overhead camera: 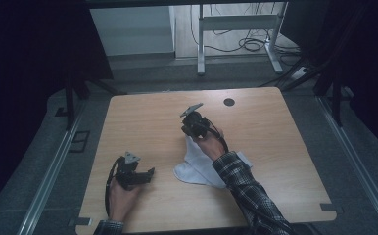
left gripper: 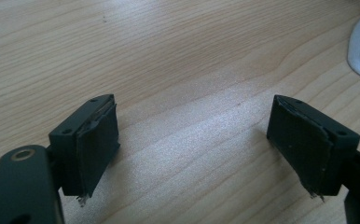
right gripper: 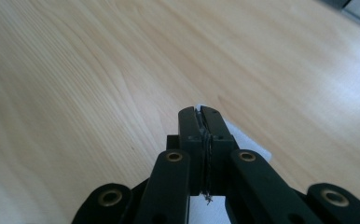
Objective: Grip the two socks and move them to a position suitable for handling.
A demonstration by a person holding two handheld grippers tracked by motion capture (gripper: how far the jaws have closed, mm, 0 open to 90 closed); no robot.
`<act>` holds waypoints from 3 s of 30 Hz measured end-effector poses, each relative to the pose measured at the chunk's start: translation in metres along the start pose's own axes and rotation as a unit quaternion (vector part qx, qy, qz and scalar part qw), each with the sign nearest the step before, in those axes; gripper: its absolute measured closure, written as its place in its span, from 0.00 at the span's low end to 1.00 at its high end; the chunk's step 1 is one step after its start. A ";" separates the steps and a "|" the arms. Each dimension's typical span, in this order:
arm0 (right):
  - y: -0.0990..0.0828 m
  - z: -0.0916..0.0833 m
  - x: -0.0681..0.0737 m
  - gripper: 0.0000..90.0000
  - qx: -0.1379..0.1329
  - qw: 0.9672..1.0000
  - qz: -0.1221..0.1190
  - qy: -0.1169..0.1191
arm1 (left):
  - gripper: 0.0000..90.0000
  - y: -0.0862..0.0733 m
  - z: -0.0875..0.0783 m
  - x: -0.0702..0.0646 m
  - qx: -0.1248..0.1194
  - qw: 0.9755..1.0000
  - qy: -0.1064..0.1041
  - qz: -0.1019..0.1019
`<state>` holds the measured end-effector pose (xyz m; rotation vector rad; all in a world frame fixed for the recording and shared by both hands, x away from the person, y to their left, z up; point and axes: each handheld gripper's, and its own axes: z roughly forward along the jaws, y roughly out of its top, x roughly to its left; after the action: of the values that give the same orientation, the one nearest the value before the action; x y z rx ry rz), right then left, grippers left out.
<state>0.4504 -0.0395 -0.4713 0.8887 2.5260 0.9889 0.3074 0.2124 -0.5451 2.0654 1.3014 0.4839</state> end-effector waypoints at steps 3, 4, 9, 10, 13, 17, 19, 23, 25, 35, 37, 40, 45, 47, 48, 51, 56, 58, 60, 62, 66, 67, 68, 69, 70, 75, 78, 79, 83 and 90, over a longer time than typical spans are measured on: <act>0.011 -0.019 0.001 0.98 -0.014 1.000 -0.004 -0.002 | 0.18 0.000 0.000 0.000 0.000 1.000 0.000 -0.001; 0.014 -0.022 0.001 0.98 -0.017 1.000 -0.004 -0.003 | 0.18 0.000 0.000 0.000 0.000 1.000 0.000 -0.001; 0.034 -0.043 0.002 0.98 -0.048 0.999 -0.001 -0.003 | 0.18 0.000 0.000 0.000 0.001 1.000 0.001 -0.001; 0.039 -0.047 0.003 0.98 -0.054 0.999 -0.001 -0.004 | 0.18 0.000 0.000 0.000 0.001 1.000 0.001 0.000; 0.051 -0.055 0.006 0.98 -0.069 0.998 -0.005 -0.004 | 0.18 0.000 0.000 0.000 -0.002 1.000 0.001 -0.002; 0.073 -0.071 0.014 0.98 -0.096 0.995 -0.019 -0.007 | 0.19 0.000 0.000 0.000 -0.002 1.000 0.001 -0.002; 0.088 -0.088 0.023 0.98 -0.121 0.992 -0.029 -0.009 | 0.18 0.000 0.000 0.000 0.000 1.000 0.000 -0.002; 0.091 -0.102 0.027 0.98 -0.134 0.990 -0.041 -0.016 | 0.19 0.000 0.000 0.000 0.000 1.000 0.001 -0.002; 0.082 -0.110 0.022 0.98 -0.142 0.989 -0.034 -0.015 | 0.19 0.000 0.000 0.000 0.000 1.000 0.001 -0.003; 0.024 -0.109 -0.009 0.98 -0.120 0.993 0.013 -0.004 | 0.19 0.000 0.000 -0.001 -0.002 1.000 0.004 -0.005; 0.019 -0.109 -0.018 0.98 -0.118 0.993 0.027 -0.007 | 0.19 0.001 0.001 -0.001 -0.001 1.000 0.005 -0.005; 0.028 -0.112 -0.021 0.98 -0.122 0.992 0.029 -0.010 | 0.19 0.001 0.001 -0.001 -0.001 1.000 0.005 -0.006; 0.062 -0.112 -0.013 0.98 -0.127 0.992 0.008 -0.018 | 0.19 0.001 0.000 -0.001 -0.001 1.000 0.004 -0.006; 0.080 -0.111 -0.007 0.98 -0.134 0.991 0.002 -0.017 | 0.19 0.001 0.000 0.000 0.000 1.000 0.004 -0.006; 0.088 -0.111 -0.003 0.98 -0.140 0.990 0.000 -0.015 | 0.19 0.001 0.000 -0.001 0.000 1.000 0.004 -0.006; 0.110 -0.118 0.007 0.98 -0.156 0.988 -0.013 -0.012 | 0.19 0.001 0.000 -0.001 0.000 1.000 0.004 -0.007; 0.112 -0.136 0.016 0.98 -0.174 0.984 -0.034 -0.019 | 0.19 0.001 0.000 -0.001 0.001 1.000 0.004 -0.008; 0.096 -0.135 0.011 0.98 -0.169 0.985 -0.030 -0.024 | 0.19 0.001 0.000 -0.001 0.000 1.000 0.004 -0.007; 0.076 -0.129 0.003 0.98 -0.159 0.987 -0.014 -0.020 | 0.19 0.001 0.000 -0.001 -0.001 1.000 0.004 -0.006; 0.063 -0.124 -0.003 0.98 -0.153 0.988 -0.006 -0.016 | 0.19 0.001 0.001 -0.001 -0.001 1.000 0.005 -0.005; 0.000 -0.108 -0.029 0.98 -0.122 0.992 0.034 -0.004 | 0.19 0.001 0.001 -0.001 0.000 1.000 0.005 -0.007; -0.009 -0.106 -0.032 0.98 -0.118 0.992 0.040 -0.002 | 0.19 0.001 0.001 -0.001 0.000 1.000 0.005 -0.007; -0.018 -0.106 -0.036 0.98 -0.115 0.992 0.045 -0.002 | 0.19 0.001 0.001 -0.001 0.000 1.000 0.006 -0.008; -0.025 -0.105 -0.038 0.98 -0.111 0.993 0.050 -0.003 | 0.19 0.001 0.001 -0.001 0.000 1.000 0.005 -0.008; -0.032 -0.105 -0.041 0.98 -0.107 0.993 0.054 -0.004 | 0.18 0.001 0.001 -0.001 0.000 1.000 0.005 -0.008; -0.062 -0.102 -0.051 0.98 -0.089 0.993 0.072 -0.004 | 0.18 0.001 0.001 -0.001 0.001 1.000 0.005 -0.007; -0.082 -0.098 -0.054 0.97 -0.076 0.994 0.077 -0.008 | 0.17 0.001 0.001 -0.001 0.002 1.000 0.003 -0.005; -0.086 -0.098 -0.054 0.97 -0.073 0.994 0.079 -0.008 | 0.17 0.001 0.001 -0.001 0.002 1.000 0.003 -0.004; -0.114 -0.097 -0.057 0.96 -0.060 0.994 0.091 -0.010 | 0.17 0.002 0.002 -0.001 0.003 1.000 0.003 -0.005; -0.159 -0.110 -0.062 0.75 -0.038 0.992 0.115 -0.025 | 0.17 0.006 0.005 -0.002 0.002 1.000 0.002 -0.004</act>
<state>0.3770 -0.2264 -0.4989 1.1857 2.3648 1.1069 0.3131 0.2078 -0.5444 2.0627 1.3132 0.4835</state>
